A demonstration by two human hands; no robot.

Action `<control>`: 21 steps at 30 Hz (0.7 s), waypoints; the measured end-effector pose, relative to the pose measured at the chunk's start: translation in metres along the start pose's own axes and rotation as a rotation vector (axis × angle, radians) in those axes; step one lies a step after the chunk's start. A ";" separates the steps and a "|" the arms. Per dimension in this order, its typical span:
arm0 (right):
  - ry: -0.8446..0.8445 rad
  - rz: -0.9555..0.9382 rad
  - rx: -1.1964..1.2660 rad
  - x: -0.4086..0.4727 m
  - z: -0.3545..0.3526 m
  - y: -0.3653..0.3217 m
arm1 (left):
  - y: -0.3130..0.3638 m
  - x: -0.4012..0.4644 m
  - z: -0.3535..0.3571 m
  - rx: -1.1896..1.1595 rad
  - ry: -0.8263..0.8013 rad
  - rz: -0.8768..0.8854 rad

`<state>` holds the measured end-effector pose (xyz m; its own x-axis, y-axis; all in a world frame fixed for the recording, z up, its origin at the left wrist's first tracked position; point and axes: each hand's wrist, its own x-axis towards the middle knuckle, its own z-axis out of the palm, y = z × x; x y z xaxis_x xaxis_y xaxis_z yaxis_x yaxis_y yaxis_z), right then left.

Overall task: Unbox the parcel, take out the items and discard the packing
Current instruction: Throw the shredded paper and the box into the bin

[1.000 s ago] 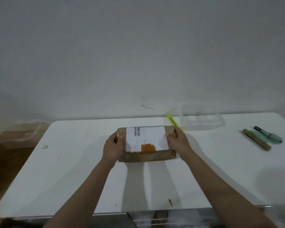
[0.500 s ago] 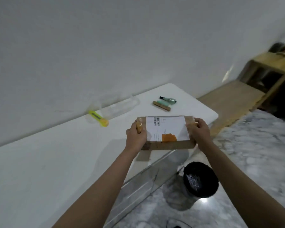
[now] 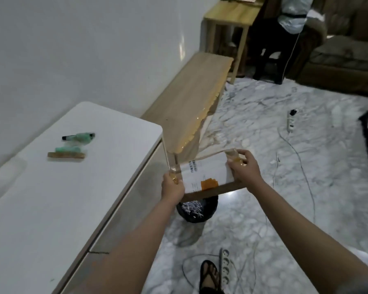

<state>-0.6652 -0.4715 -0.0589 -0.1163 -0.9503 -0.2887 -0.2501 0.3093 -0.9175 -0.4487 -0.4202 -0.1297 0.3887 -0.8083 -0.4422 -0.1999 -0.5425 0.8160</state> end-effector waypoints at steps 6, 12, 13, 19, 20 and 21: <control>0.093 0.142 -0.046 0.059 0.005 0.075 | -0.076 0.095 0.084 0.141 -0.074 -0.230; 0.072 0.142 -0.238 0.140 0.040 0.172 | -0.102 0.153 0.140 0.150 -0.132 -0.335; 0.066 0.142 -0.256 0.149 0.048 0.189 | -0.113 0.163 0.149 0.157 -0.159 -0.341; -0.026 0.172 -0.370 0.186 0.092 0.254 | -0.154 0.195 0.181 0.266 -0.270 -0.482; -0.061 0.194 -0.377 0.188 0.095 0.258 | -0.158 0.195 0.183 0.242 -0.275 -0.491; -0.089 0.215 -0.369 0.187 0.098 0.260 | -0.163 0.193 0.184 0.230 -0.270 -0.487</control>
<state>-0.6583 -0.5724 -0.3783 -0.1242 -0.8574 -0.4994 -0.5581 0.4765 -0.6793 -0.5064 -0.5303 -0.4166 0.2484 -0.4679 -0.8482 -0.2579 -0.8760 0.4077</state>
